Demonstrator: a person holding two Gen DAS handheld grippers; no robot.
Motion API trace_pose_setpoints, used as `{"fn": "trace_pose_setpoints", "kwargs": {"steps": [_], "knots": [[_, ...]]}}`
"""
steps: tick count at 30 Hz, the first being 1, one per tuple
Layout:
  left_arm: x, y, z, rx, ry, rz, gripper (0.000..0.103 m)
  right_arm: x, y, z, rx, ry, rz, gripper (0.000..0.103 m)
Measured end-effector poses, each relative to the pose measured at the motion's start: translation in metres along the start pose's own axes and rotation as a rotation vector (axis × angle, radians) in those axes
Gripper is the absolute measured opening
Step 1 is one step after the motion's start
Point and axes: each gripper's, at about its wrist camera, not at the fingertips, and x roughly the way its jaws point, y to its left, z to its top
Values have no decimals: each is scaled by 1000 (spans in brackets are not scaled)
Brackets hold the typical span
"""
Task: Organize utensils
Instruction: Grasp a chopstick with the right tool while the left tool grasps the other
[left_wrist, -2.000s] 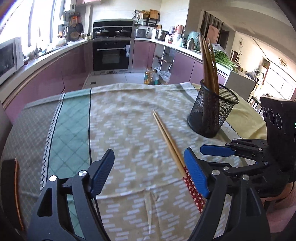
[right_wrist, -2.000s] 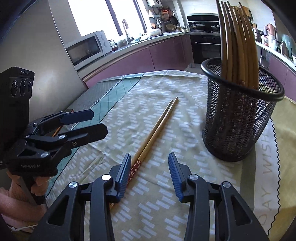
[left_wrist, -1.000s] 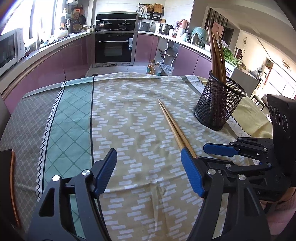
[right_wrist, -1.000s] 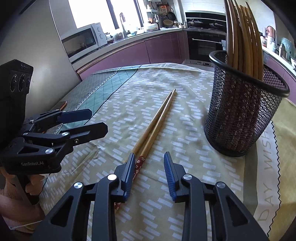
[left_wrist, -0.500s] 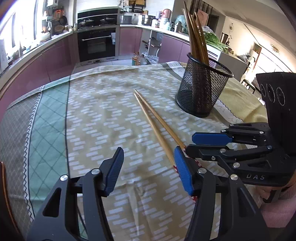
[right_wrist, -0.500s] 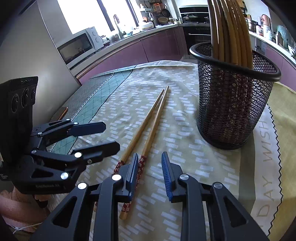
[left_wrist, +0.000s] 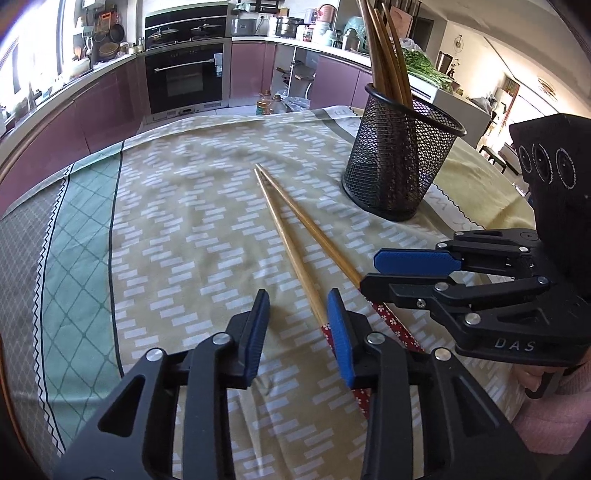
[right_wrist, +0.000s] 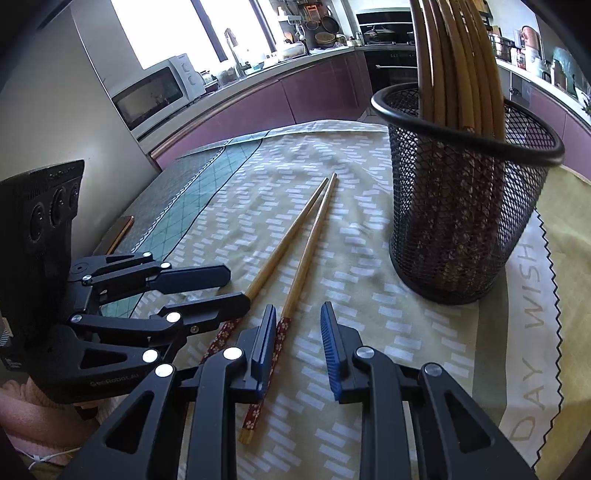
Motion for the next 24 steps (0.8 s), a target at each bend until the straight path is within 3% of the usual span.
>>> {"fn": "trace_pose_setpoints", "kwargs": {"steps": [9,17,24], "knots": [[-1,3,0,-23,1,2,26,17,8,21,-32,-4,-60,23],[0,6,4,-35,8,-11,27,11,-5,14,29,-6,-47,8],[12,4,21,-13,18,2,26,7,-7,12,30,1,-53,8]]}}
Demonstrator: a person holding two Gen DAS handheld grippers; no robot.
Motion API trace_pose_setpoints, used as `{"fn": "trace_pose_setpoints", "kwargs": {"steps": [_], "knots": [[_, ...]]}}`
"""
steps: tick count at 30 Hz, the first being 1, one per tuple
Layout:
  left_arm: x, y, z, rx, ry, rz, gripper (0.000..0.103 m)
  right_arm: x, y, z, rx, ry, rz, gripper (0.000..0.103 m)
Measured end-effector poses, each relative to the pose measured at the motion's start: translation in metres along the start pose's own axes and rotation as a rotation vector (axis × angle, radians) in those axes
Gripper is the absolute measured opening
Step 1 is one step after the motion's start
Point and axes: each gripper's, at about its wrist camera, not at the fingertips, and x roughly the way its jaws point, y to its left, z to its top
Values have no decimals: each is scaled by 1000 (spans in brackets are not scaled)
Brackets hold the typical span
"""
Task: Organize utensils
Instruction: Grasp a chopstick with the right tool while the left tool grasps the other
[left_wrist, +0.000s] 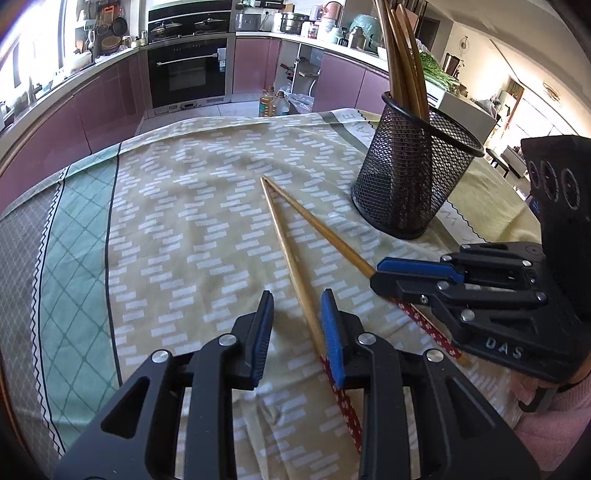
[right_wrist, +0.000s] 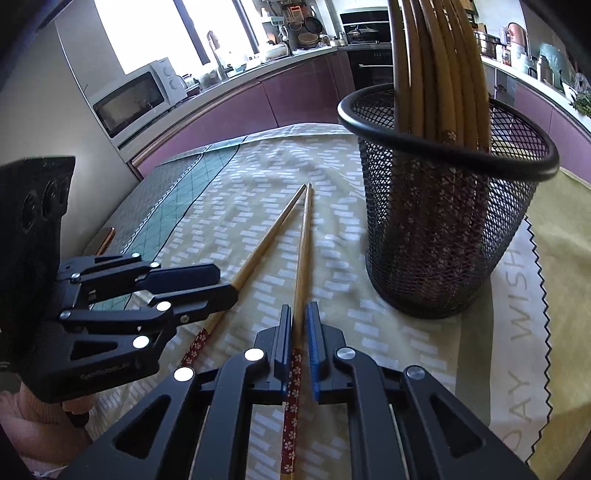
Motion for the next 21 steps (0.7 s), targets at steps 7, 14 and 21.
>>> {"fn": "trace_pose_setpoints", "kwargs": {"steps": [7,14,21], "knots": [[16,-5,17,31,24,38,22,10,4,11,-34,-3,-27,11],[20,-1,22,18,26,45,13,17,2,20,-38,-9,-33,10],[20,1,22,-19,18,41,9,15,-4,18,-2,-18,-15,6]]}}
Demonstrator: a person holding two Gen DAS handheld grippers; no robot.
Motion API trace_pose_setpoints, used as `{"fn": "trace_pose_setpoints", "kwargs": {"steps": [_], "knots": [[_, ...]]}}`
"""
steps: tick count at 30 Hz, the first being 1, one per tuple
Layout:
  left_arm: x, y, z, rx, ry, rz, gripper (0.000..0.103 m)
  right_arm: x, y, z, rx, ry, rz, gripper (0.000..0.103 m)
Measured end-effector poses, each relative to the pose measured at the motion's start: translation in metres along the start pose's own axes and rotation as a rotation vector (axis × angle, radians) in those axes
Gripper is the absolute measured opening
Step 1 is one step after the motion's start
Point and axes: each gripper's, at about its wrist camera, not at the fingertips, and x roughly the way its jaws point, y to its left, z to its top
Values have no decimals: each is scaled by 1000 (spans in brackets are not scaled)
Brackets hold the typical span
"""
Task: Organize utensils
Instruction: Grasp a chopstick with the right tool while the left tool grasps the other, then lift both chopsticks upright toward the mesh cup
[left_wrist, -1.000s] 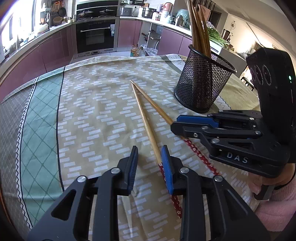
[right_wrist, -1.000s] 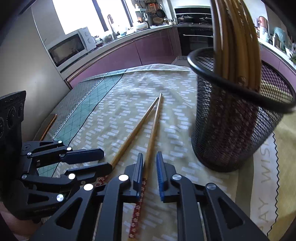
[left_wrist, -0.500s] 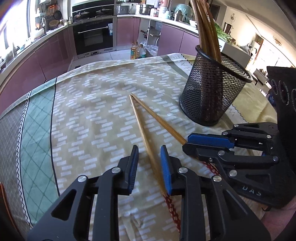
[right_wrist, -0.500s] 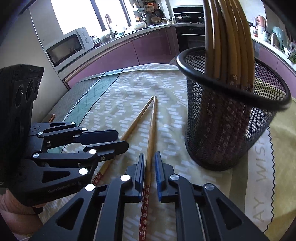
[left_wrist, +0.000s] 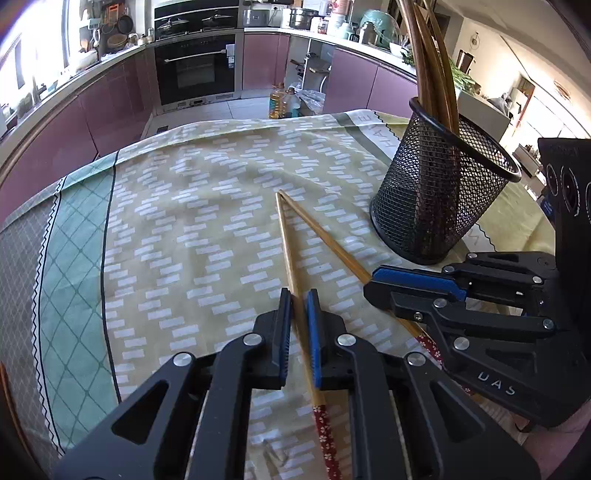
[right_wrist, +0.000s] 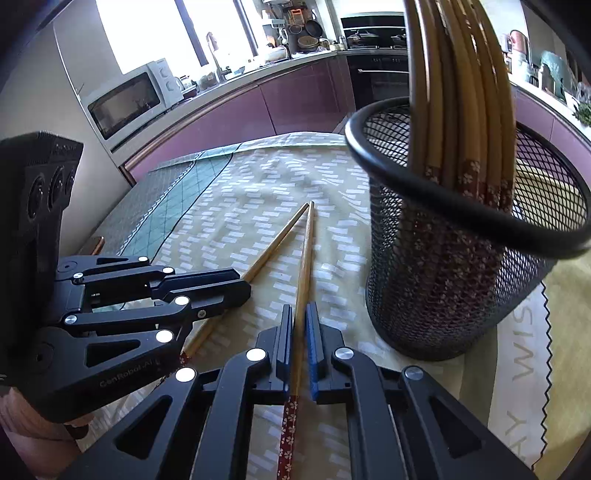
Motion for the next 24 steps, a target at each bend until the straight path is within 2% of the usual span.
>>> {"fn": "trace_pose_setpoints", "kwargs": {"steps": [24], "knots": [[-67,7,-19,-40,-107,-53,8,-51,2,-6,1,-111,96,5]]}}
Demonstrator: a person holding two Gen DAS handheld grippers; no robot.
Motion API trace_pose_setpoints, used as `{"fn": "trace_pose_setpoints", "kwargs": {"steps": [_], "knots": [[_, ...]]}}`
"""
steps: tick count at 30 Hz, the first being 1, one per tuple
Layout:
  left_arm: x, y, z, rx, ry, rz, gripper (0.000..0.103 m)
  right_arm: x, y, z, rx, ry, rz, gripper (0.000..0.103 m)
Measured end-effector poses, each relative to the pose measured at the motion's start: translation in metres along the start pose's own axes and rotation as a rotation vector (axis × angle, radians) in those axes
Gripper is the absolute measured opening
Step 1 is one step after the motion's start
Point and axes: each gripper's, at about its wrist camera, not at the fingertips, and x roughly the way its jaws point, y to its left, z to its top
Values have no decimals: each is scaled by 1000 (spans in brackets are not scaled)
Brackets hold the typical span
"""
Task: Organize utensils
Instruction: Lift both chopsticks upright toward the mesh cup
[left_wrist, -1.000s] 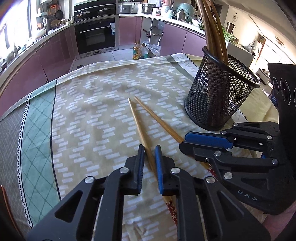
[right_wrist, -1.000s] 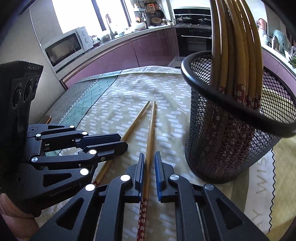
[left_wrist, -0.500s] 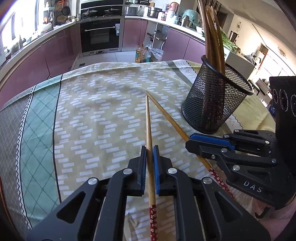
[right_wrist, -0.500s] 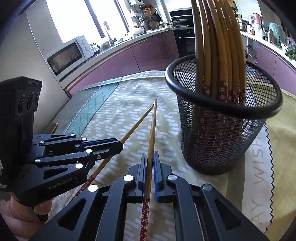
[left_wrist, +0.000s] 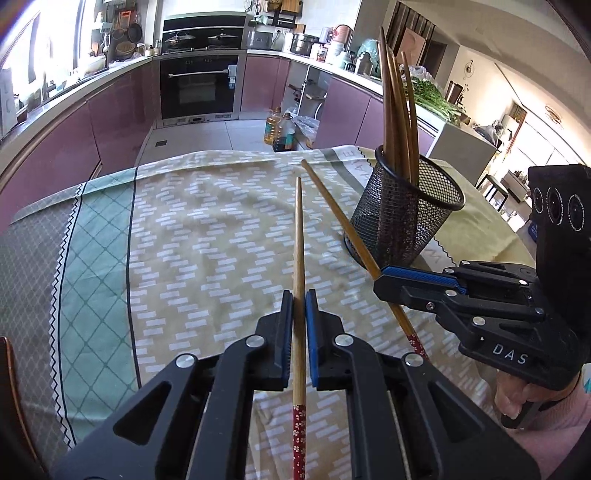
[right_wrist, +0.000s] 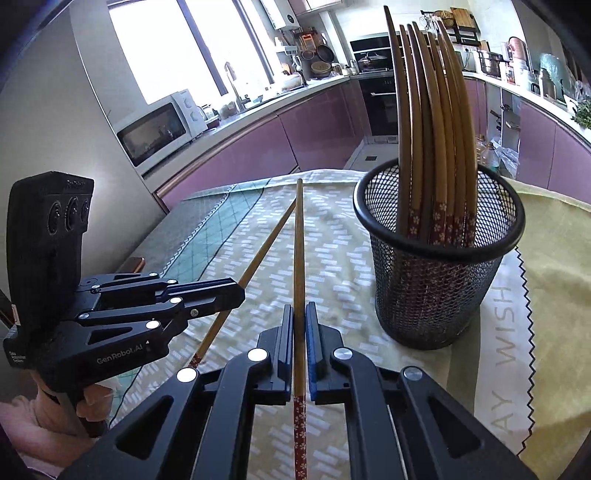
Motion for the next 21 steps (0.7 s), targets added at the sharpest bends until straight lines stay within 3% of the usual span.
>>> {"fn": "trace_pose_setpoints", "kwargs": {"steps": [21], "knots": [[-28,-6,5,-8,-48,-111,8,-34,8,4,-29,-80,21,5]]}}
